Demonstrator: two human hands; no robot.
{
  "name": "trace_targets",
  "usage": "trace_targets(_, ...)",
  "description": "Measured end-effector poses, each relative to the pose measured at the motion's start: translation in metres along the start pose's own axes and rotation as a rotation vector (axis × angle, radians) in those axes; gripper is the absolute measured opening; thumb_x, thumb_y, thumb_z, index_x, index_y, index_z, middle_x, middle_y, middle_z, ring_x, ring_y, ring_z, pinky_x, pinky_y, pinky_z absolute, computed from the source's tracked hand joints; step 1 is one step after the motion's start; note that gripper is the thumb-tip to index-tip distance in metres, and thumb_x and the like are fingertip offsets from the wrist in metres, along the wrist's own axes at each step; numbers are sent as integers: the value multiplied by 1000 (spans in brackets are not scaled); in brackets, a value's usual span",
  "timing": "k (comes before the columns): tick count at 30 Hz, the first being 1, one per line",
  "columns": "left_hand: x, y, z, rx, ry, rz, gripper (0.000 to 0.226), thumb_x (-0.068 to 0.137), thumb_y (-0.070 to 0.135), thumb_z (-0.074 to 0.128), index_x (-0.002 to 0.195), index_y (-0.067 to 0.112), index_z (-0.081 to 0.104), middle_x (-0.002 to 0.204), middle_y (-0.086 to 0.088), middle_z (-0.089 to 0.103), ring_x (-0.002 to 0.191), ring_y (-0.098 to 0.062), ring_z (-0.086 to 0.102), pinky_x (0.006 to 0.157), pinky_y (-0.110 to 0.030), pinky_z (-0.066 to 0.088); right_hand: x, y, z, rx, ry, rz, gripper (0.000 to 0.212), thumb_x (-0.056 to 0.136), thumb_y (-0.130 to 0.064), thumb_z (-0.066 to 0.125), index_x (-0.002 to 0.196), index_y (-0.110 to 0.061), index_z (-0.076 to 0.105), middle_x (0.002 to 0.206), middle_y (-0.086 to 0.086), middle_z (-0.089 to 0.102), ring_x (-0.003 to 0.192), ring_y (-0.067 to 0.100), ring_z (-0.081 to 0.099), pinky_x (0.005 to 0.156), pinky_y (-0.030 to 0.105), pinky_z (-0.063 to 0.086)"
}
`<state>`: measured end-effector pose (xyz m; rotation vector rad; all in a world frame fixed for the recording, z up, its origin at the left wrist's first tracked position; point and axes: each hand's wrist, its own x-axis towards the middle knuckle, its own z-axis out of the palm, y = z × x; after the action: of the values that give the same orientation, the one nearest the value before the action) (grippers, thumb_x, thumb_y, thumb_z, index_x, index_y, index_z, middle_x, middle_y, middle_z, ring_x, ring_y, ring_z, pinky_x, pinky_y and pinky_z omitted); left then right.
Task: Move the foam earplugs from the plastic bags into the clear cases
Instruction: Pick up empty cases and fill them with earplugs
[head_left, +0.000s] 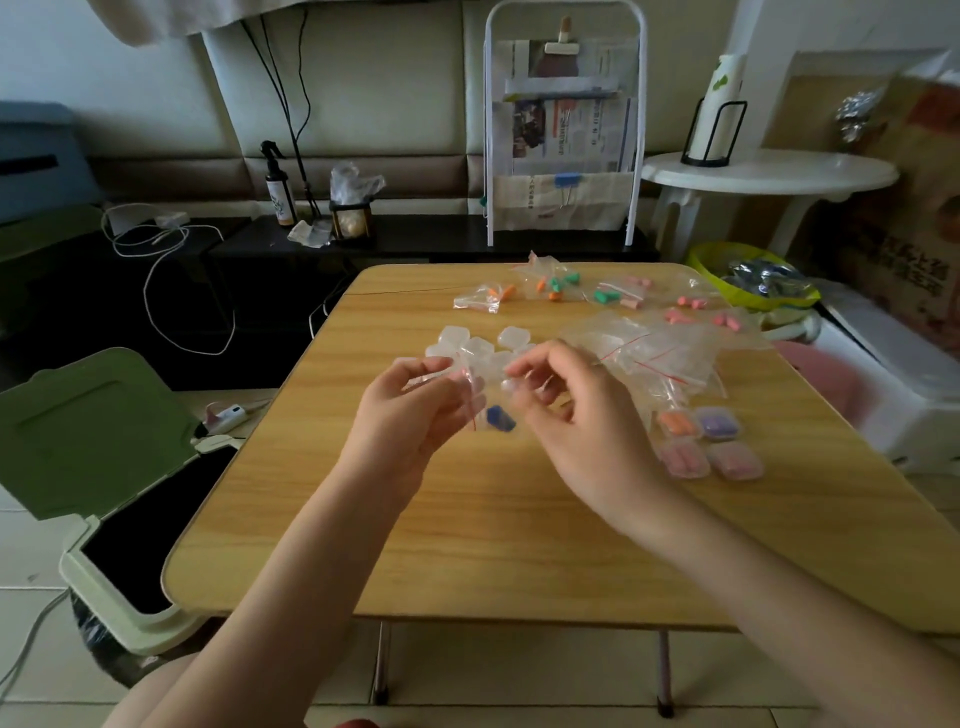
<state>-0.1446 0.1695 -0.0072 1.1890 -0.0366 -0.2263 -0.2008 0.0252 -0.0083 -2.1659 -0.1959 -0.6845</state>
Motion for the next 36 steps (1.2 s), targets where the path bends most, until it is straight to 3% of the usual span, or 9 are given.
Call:
trace_targets(5, 1, -1, 15, -71, -69, -69, 22, 81, -3, 66, 85, 12, 50, 74, -8, 67, 61, -15, 66, 60, -21, 57, 2, -1, 8, 86, 5, 56, 17, 86, -24, 69, 98, -18, 59, 86, -4, 60, 79, 7, 58, 64, 13, 44)
trace_targets(10, 2, -4, 22, -52, -73, -76, 26, 79, 0, 70, 74, 14, 48, 70, -7, 64, 60, -17, 64, 54, -20, 55, 7, 1, 1, 174, -27, 156, 17, 83, -16, 73, 96, -16, 62, 83, -2, 67, 75, 6, 63, 66, 15, 50)
trace_targets(13, 2, -4, 22, -35, -97, -62, 23, 81, -2, 67, 75, 11, 49, 68, -7, 65, 57, -13, 66, 53, -17, 53, 8, 3, -9, 392, -60, 338, 7, 86, -9, 68, 92, -11, 66, 83, 6, 71, 74, 13, 69, 63, 20, 55)
trace_targets(16, 0, -5, 22, 23, -141, -6, 24, 68, 4, 74, 77, 10, 53, 69, -6, 68, 65, -15, 69, 61, -19, 55, 9, 6, -15, 554, -21, 506, 8, 89, -8, 65, 93, -1, 66, 83, 14, 71, 69, 13, 70, 61, 20, 55)
trace_targets(20, -3, -5, 22, 50, -131, 26, 21, 74, 3, 72, 79, 10, 53, 67, -3, 68, 63, -14, 68, 62, -19, 55, 8, 1, -15, 543, -46, 444, 18, 90, -15, 63, 100, -1, 60, 91, 13, 70, 77, 16, 71, 65, 25, 58)
trace_targets(24, -2, -5, 22, 67, -143, 19, 21, 82, 4, 69, 79, 12, 50, 78, -10, 67, 64, -17, 66, 65, -22, 56, 6, 0, -10, 423, -112, 380, 31, 78, -15, 76, 103, -13, 59, 95, 12, 69, 83, 25, 69, 78, 34, 58)
trace_targets(28, 0, -3, 21, 49, -169, 25, 19, 84, 2, 66, 78, 12, 51, 73, -7, 66, 59, -13, 65, 56, -16, 52, 9, 1, -11, 621, -110, 482, 15, 81, -4, 72, 94, -7, 66, 86, 16, 68, 68, 15, 65, 74, 27, 58)
trace_targets(31, 2, 0, 19, 28, -200, 23, 18, 78, 5, 69, 79, 11, 52, 73, -8, 66, 59, -13, 65, 59, -16, 53, 11, 2, -13, 794, -106, 575, 9, 86, -5, 65, 94, -2, 67, 84, 14, 70, 73, 17, 68, 69, 23, 56)
trace_targets(36, 3, -2, 22, 33, -201, 28, 17, 82, 3, 67, 79, 11, 52, 75, -9, 67, 61, -14, 65, 61, -18, 54, 9, 1, -15, 631, -84, 472, 11, 92, -4, 58, 102, -3, 64, 92, 19, 71, 81, 22, 71, 70, 25, 57)
